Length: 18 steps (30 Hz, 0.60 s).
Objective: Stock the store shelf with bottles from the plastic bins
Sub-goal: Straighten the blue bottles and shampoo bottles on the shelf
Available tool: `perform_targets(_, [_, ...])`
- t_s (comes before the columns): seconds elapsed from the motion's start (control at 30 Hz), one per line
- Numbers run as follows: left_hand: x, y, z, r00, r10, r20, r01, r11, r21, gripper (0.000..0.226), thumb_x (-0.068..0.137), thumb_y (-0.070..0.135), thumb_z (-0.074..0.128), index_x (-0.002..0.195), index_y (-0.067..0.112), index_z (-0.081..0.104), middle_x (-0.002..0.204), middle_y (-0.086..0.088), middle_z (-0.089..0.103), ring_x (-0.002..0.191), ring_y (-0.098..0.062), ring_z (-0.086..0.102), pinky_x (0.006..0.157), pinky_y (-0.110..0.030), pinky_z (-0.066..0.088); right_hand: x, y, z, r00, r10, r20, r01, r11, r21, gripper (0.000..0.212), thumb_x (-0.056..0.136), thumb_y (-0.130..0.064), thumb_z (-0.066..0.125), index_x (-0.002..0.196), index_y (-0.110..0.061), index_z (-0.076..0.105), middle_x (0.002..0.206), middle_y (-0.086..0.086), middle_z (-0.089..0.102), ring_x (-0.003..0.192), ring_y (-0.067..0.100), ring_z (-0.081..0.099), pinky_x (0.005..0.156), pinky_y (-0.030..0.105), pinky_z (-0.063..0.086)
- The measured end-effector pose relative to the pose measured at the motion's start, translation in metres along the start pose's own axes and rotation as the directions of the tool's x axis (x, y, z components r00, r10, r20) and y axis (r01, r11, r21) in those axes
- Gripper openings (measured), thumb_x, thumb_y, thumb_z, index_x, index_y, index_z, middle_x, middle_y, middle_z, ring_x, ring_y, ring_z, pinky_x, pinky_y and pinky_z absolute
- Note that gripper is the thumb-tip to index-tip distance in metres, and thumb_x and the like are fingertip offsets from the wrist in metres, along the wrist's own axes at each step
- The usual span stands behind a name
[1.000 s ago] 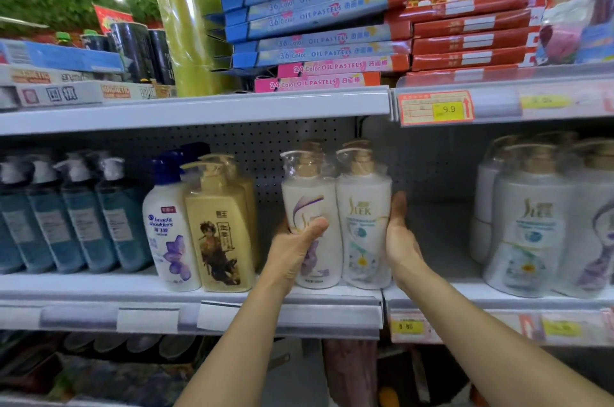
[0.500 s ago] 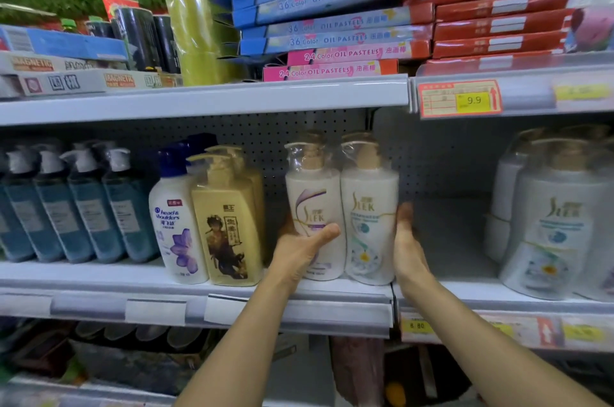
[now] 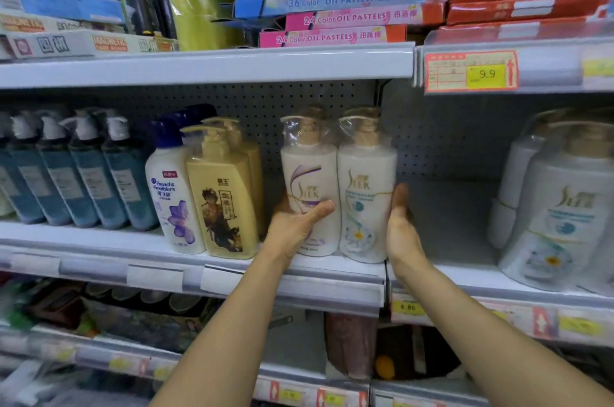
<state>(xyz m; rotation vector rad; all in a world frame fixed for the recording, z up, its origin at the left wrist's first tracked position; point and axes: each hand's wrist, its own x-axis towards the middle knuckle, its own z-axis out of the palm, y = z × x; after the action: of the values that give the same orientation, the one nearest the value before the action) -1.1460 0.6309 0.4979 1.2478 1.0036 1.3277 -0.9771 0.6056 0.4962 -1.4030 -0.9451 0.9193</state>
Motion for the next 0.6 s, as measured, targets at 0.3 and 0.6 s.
perform_targets(0.3, [0.004,0.004,-0.009,0.992,-0.078,0.101,0.072,0.996,0.055,0.059,0.050,0.050,0.093,0.098,0.024,0.072,0.098,0.001,0.076,0.101,-0.020,0.068,0.092,-0.032,0.053,0.001,-0.002,0.001,0.997,0.008,0.072,-0.016,0.993,0.118,0.127,0.042,-0.108,0.021,0.136,-0.030,0.056,0.133,-0.002,0.061,0.123,0.021,0.055,0.113,0.047,0.039])
perform_targets(0.6, [-0.003,0.008,-0.021,0.973,-0.107,0.205,0.109,0.994,0.004,0.088,0.036,0.064,0.093,0.104,0.011,0.072,0.105,-0.019,0.071,0.099,-0.030,0.063,0.106,-0.047,0.045,0.011,0.014,0.004,0.995,0.036,0.091,-0.052,0.982,0.179,0.114,0.045,-0.108,0.031,0.132,-0.039,0.059,0.128,-0.004,0.066,0.120,0.021,0.061,0.111,0.049,0.041])
